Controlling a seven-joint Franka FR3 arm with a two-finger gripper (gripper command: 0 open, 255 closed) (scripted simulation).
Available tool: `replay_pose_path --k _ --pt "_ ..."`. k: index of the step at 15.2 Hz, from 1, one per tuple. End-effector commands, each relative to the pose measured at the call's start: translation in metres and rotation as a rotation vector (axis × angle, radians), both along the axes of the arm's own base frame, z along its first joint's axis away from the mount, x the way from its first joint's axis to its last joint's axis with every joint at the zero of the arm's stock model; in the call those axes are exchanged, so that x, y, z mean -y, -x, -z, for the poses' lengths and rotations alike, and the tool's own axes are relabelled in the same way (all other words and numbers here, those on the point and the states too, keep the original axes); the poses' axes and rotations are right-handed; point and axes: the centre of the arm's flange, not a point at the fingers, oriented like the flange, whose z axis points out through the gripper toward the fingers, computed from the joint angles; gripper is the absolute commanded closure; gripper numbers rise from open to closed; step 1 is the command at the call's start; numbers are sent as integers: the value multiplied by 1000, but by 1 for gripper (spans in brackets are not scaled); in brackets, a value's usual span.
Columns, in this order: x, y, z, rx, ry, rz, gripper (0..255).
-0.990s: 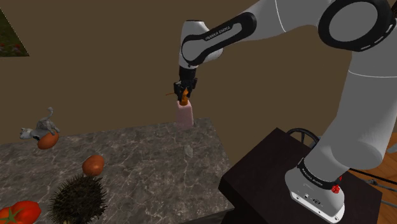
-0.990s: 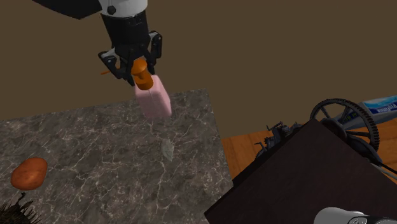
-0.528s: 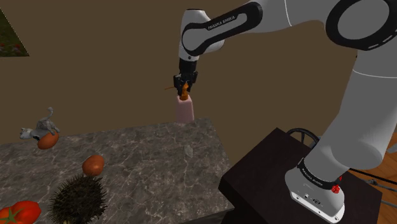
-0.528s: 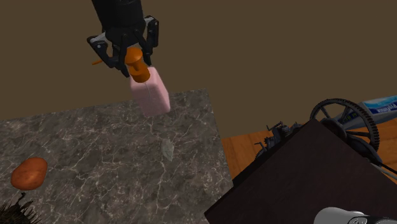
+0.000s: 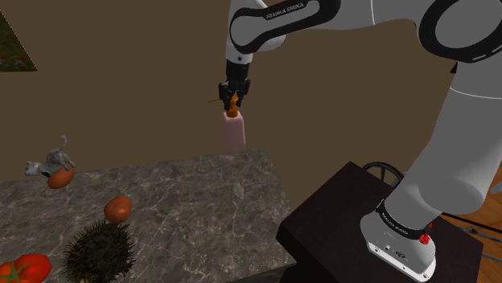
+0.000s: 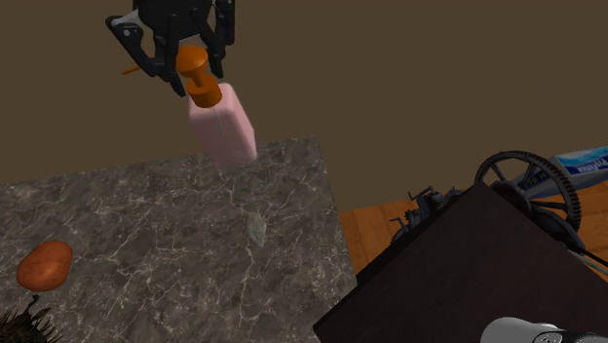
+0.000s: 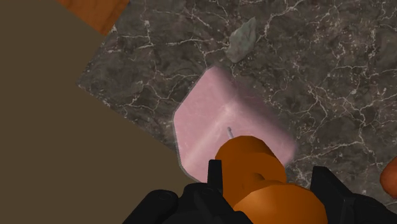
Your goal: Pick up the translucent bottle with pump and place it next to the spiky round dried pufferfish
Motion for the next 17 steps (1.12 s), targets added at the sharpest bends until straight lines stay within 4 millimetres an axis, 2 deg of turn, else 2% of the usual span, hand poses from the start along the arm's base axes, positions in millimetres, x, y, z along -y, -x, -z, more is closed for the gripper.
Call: replay_pose_path --k 1,16,17 --pt "1 1 -11 0 0 0 255" --pt "1 1 -87 0 0 0 255" --pt "-12 5 -87 0 0 0 255"
